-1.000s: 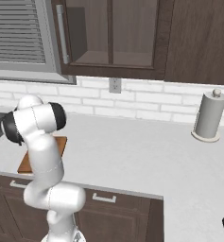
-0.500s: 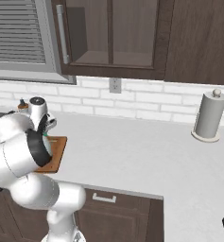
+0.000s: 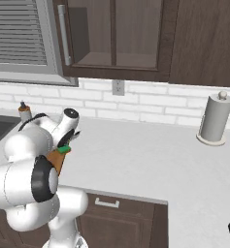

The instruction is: Pick up the sponge from the counter and clean the cutting board by briefly scrubbing or pressing down on the cutting board. Once finished, release the sponge.

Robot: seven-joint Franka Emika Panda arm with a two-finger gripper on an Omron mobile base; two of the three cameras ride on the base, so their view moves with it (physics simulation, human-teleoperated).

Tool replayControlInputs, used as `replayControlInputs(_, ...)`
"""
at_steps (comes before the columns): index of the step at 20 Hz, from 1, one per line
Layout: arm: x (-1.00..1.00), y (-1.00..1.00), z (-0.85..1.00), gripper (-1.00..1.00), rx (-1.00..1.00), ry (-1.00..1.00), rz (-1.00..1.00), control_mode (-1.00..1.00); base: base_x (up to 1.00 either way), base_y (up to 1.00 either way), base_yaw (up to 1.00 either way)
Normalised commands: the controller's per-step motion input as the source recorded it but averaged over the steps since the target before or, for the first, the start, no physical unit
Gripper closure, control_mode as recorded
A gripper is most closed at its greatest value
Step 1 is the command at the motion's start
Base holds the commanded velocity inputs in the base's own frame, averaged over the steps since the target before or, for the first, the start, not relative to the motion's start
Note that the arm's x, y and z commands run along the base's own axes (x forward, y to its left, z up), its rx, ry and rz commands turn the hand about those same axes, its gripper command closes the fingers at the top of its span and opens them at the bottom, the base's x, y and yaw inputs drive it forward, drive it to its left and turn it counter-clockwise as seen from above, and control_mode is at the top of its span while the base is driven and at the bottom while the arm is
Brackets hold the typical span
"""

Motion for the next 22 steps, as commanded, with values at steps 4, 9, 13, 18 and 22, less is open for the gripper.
replayControlInputs(4,0.01,-0.66,-0.35,1.0,-0.17,0.09,0.1,-1.0,0.0,0.0,0.0)
replayControlInputs(9,0.0,-0.53,-0.23,1.0,-0.18,0.05,0.14,-1.0,0.0,0.0,0.0)
replayControlInputs(13,0.0,-0.21,-0.01,1.0,-0.02,0.0,0.03,-1.0,0.0,0.0,0.0)
replayControlInputs(18,0.08,-0.12,0.0,-1.0,0.02,0.0,0.0,-1.0,0.0,0.0,0.0)
replayControlInputs(22,0.04,-0.1,-0.03,-1.0,0.01,0.01,0.0,-1.0,0.0,0.0,0.0)
